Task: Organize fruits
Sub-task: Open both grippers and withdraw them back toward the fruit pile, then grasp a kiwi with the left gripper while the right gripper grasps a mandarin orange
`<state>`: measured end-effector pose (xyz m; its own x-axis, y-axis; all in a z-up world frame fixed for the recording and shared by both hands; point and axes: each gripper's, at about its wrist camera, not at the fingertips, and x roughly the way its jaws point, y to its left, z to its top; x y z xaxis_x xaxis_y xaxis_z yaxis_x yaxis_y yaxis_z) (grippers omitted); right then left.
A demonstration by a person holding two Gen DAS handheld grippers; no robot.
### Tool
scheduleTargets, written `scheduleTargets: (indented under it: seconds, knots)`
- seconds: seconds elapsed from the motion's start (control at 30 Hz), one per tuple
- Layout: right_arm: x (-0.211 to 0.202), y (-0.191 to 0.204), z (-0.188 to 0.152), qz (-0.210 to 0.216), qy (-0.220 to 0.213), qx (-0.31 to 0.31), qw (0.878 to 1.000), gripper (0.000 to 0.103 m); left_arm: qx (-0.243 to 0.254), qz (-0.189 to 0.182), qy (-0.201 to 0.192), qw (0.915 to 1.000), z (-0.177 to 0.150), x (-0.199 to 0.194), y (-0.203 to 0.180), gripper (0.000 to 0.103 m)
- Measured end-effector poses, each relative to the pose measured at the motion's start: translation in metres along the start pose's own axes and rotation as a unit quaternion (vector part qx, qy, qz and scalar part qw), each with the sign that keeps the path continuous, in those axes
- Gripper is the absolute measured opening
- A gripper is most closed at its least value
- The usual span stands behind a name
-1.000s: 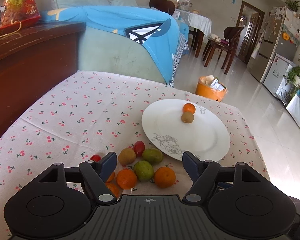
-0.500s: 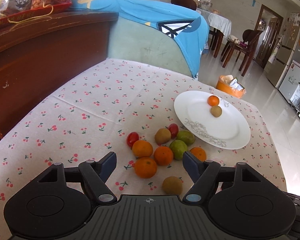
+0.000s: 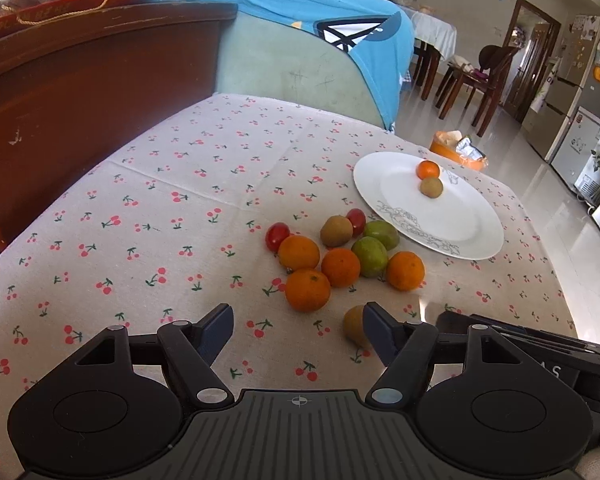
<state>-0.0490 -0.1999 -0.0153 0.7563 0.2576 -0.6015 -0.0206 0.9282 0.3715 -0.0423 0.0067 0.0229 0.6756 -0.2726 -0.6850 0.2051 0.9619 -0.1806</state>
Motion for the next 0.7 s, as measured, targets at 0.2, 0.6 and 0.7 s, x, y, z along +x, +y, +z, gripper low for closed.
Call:
scheduleTargets:
  seconds: [0.2, 0.6, 0.7]
  knots:
    - [0.002, -0.001, 0.004, -0.005, -0.008, -0.012, 1.000, 0.036, 0.031, -0.038, 0.004, 0.9988, -0.008, 0.008, -0.021, 0.059]
    - [0.005, -0.008, 0.012, 0.003, -0.016, -0.009, 1.000, 0.036, 0.064, -0.044, 0.002, 0.9970, -0.014, 0.029, -0.040, 0.033]
    - [0.009, -0.005, 0.014, 0.008, -0.015, -0.014, 1.000, 0.036, 0.060, -0.043, 0.001, 0.9973, -0.014, 0.032, -0.039, 0.033]
